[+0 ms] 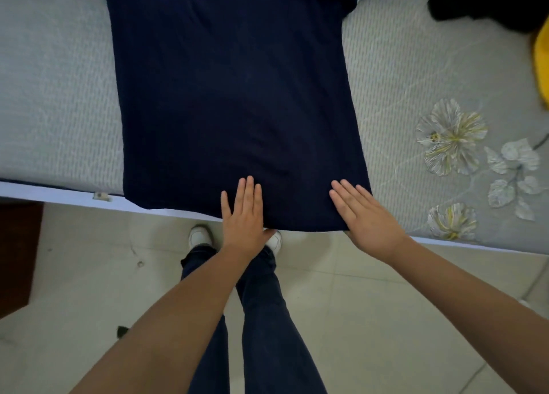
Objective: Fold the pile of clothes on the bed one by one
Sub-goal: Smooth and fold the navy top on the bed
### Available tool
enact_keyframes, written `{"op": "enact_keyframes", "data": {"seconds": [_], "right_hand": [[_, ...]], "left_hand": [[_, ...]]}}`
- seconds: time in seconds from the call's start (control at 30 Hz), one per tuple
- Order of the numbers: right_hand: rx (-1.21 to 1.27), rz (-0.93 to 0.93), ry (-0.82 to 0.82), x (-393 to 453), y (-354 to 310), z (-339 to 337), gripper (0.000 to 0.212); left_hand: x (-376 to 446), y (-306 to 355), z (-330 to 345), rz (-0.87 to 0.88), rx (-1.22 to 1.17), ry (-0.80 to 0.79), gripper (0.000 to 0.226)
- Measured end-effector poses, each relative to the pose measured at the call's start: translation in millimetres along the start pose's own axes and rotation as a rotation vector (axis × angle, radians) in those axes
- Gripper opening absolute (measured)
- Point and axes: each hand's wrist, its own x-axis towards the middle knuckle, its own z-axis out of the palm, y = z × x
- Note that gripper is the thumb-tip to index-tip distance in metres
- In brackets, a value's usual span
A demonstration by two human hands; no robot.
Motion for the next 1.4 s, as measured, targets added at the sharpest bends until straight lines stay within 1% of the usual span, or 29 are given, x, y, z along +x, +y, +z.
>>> {"op": "enact_keyframes", "data": {"seconds": [0.03,0.1,0.17,0.2,0.27,0.33,0.4,0.43,0.47,0.5,0.53,0.57,0.6,0.63,0.7,0.77,0.8,0.83,0.9,0.93,1.0,1.13,1.17,1.2,1.23,1.27,1.33,1.37,1.4], "right_hand": [[0.009,-0.010,0.024,-2.6,0.6,-7.6,0.075],[0.025,-0.028,0.062,-8.8,2.3,-14.6,0.077],[0.020,-0.011,0.080,-10.7,3.9,-18.7,0.075],[0.023,0.001,0.073,-10.2,4.8,-20.9,0.073],[0.089,0.014,0.048,-11.2,7.6,-21.9,0.072],[0.076,0.000,0.066,-11.3,11.2,-19.1,0.071],[0.114,0.028,0.031,-10.1,6.8,-19.8,0.071],[0.104,0.039,0.045,-9.0,3.4,-17.3,0.069],[0.108,0.065,0.021,-9.2,-0.9,-14.9,0.068],[0.119,0.082,0.024,-9.8,-4.0,-13.0,0.069],[0.158,0.102,-0.020,-12.0,-5.6,-11.1,0.069],[0.175,0.135,-0.096,-13.0,-6.9,-10.0,0.069],[0.187,0.163,-0.140,-14.0,-9.2,-8.6,0.069],[0.159,0.173,-0.165,-14.2,-13.7,-7.9,0.069],[0.109,0.165,-0.177,-17.3,-24.9,-5.0,0.069],[0.084,0.162,-0.211,-22.7,-35.5,-3.8,0.070],[0.082,0.168,-0.233,-27.1,-43.0,-4.3,0.071],[0.080,0.169,-0.266,-31.6,-50.6,-5.4,0.071],[0.074,0.162,-0.333,-43.1,-66.0,-7.3,0.071],[0.069,0.150,-0.372,-50.3,-73.8,-7.0,0.070],[0.102,0.130,-0.454,-69.4,-90.1,-3.8,0.068],[0.180,0.089,-0.630,-110.1,-127.4,7.7,0.067],[0.193,0.085,-0.664,-117.1,-137.2,9.9,0.066],[0.210,0.089,-0.672,-122.5,-145.8,12.0,0.066],[0.223,0.105,-0.654,-126.2,-152.2,12.6,0.066],[0.229,0.133,-0.615,-128.1,-157.0,11.5,0.065],[0.210,0.212,-0.490,-127.7,-160.4,4.9,0.065],[0.187,0.256,-0.421,-125.8,-159.3,-0.1,0.065],[0.161,0.298,-0.355,-122.5,-156.3,-7.0,0.066]], "left_hand": [[1.9,6.1,1.2,-0.031,-0.050,0.019,0.093],[4.5,13.2,3.9,-0.065,-0.132,0.065,0.081],[2.4,9.0,8.0,-0.051,-0.198,0.131,0.066],[0.3,2.0,9.0,-0.052,-0.244,0.168,0.062],[-3.4,-20.4,7.1,-0.096,-0.344,0.257,0.061],[-6.6,-49.7,2.7,-0.188,-0.438,0.351,0.057],[-11.8,-82.0,-1.8,-0.274,-0.493,0.408,0.053],[-16.0,-97.6,-3.9,-0.292,-0.497,0.420,0.052],[-21.4,-111.7,-6.5,-0.280,-0.489,0.420,0.052],[-27.8,-124.4,-9.2,-0.225,-0.465,0.420,0.052],[-35.2,-134.9,-11.3,-0.146,-0.425,0.420,0.052],[-43.7,-144.2,-12.4,-0.067,-0.362,0.426,0.051],[-51.7,-152.7,-13.3,0.014,-0.278,0.433,0.050],[-59.1,-159.4,-15.2,0.069,-0.198,0.405,0.050],[-71.8,-169.2,-18.6,0.114,-0.077,0.357,0.050],[-79.2,-171.8,-19.3,0.108,-0.034,0.352,0.058],[-85.4,-174.6,-19.2,0.103,-0.029,0.322,0.062],[-93.6,-177.8,-20.2,0.101,-0.007,0.238,0.063],[-109.9,-185.0,-22.1,0.069,0.043,0.017,0.059],[-117.6,-185.9,-21.8,0.073,0.076,-0.060,0.057],[-136.4,-182.9,-20.9,0.117,0.135,-0.210,0.052],[-170.3,-186.1,-11.4,0.150,0.220,-0.579,0.050],[-176.4,-188.5,-9.5,0.136,0.217,-0.634,0.050],[-181.9,-191.1,-8.3,0.122,0.215,-0.656,0.049],[-185.6,-192.9,-8.8,0.122,0.225,-0.632,0.047],[-188.2,-194.6,-10.6,0.132,0.243,-0.566,0.045],[-188.7,-198.5,-16.4,0.157,0.262,-0.348,0.045],[-187.9,-200.6,-20.6,0.139,0.244,-0.243,0.047],[-185.3,-203.4,-26.9,0.118,0.233,-0.152,0.054]]}}
